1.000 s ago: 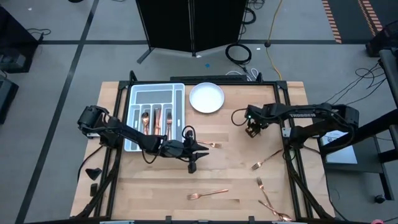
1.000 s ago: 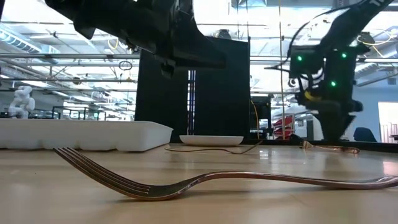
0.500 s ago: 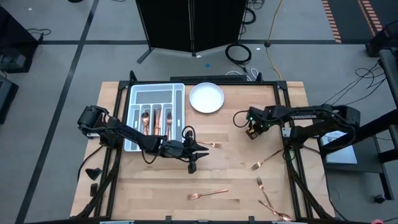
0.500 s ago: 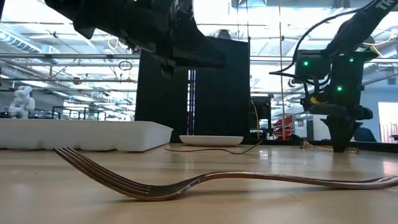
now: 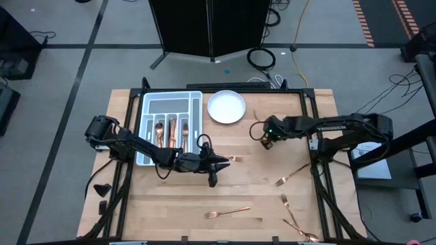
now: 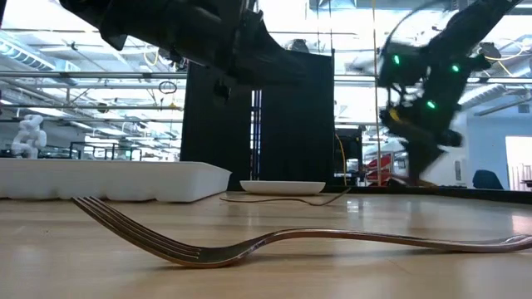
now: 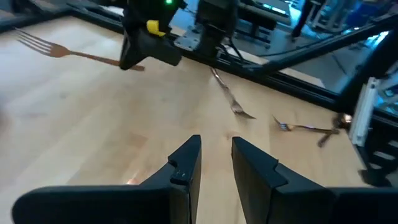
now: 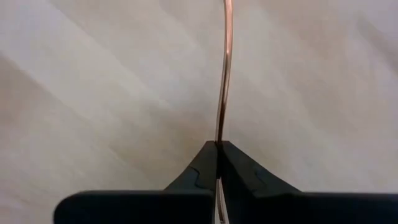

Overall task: Sort silverware
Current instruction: Put the fork on the silverware tray

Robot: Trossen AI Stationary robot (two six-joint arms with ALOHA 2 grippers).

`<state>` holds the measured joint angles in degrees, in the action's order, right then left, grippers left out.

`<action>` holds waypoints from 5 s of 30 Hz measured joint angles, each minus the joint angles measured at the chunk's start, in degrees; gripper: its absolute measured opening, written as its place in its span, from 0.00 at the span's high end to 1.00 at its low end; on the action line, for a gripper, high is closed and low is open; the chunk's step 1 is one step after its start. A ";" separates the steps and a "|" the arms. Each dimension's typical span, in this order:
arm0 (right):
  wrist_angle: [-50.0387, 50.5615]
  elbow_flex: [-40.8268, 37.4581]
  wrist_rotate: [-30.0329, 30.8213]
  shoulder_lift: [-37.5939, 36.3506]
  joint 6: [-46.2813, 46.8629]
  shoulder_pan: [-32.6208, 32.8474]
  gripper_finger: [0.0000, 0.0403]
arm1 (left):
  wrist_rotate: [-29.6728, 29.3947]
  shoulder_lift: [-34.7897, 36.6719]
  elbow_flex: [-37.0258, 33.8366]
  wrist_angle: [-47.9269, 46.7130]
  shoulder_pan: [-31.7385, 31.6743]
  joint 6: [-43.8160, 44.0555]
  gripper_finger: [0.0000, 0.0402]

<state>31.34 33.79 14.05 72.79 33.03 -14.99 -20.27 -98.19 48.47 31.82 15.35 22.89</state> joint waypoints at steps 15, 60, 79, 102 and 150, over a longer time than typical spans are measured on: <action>-27.50 6.05 -5.43 -0.68 -8.28 15.60 1.00 | -4.08 0.11 -14.90 40.43 -3.39 -7.82 0.79; -85.60 6.09 -57.23 15.24 -12.76 30.81 1.00 | 42.74 0.00 9.77 16.03 -0.58 -35.72 0.77; -82.37 6.09 -59.63 14.69 -11.50 27.63 1.00 | 59.22 1.46 9.79 15.13 1.06 -17.33 0.51; -72.81 6.11 33.35 11.62 -39.48 31.21 1.00 | -39.64 9.82 9.77 -12.15 13.16 -4.46 0.51; -74.81 15.03 66.65 29.42 -84.71 22.54 1.00 | -25.01 4.79 9.77 -10.39 -12.13 35.28 0.51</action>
<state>-43.47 48.82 80.70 102.21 -51.68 7.55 -45.28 -93.41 58.24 21.43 3.23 58.17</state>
